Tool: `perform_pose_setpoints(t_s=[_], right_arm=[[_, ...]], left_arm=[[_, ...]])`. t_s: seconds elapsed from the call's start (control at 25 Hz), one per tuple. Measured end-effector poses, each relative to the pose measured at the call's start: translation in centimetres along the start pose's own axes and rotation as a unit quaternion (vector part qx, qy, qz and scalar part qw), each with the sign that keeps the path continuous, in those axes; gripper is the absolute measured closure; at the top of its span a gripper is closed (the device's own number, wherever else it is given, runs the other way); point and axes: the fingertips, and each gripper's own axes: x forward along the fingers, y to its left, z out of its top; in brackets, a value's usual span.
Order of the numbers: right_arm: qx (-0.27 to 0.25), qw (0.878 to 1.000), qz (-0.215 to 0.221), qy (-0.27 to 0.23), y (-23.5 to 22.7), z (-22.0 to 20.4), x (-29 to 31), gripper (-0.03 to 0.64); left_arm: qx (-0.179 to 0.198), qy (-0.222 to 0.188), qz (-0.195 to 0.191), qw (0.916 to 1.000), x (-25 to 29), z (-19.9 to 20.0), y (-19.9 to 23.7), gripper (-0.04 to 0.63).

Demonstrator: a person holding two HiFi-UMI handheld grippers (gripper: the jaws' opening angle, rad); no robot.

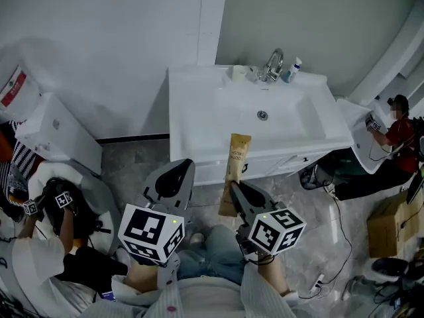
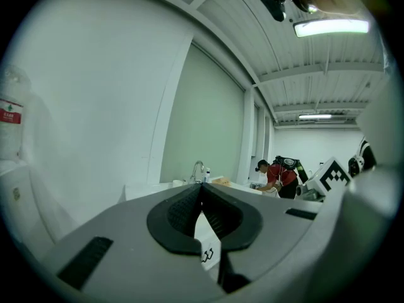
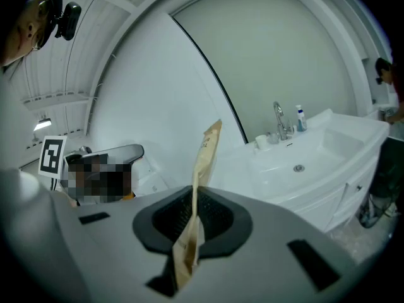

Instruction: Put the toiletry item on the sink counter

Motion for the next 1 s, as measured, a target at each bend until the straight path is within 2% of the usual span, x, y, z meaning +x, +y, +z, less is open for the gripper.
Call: perform_pose_setpoints(t_s=[0.4, 0.6, 0.76, 1.0], right_arm=[[0.006, 1.0, 0.011, 0.014, -3.8, 1.7, 4.0, 0.586], [-0.016, 0.999, 0.022, 0.019, -7.1, 2.2, 8.1, 0.586], [-0.024, 0.998, 0.046, 0.027, -10.4, 4.7, 11.1, 0.586], [-0.045, 0.995, 0.078, 0.046, -14.7, 9.2, 15.5, 0.586]], left_arm=[[-0.005, 0.001, 0.013, 0.9999, 4.7, 0.0, 1.8, 0.578], [0.0, -0.012, 0.02, 0.9997, 9.0, -1.1, 4.1, 0.578], [0.016, -0.013, 0.044, 0.9988, 13.6, -0.3, 4.8, 0.578], [0.016, -0.022, 0.083, 0.9962, 19.9, 2.1, 6.6, 0.579]])
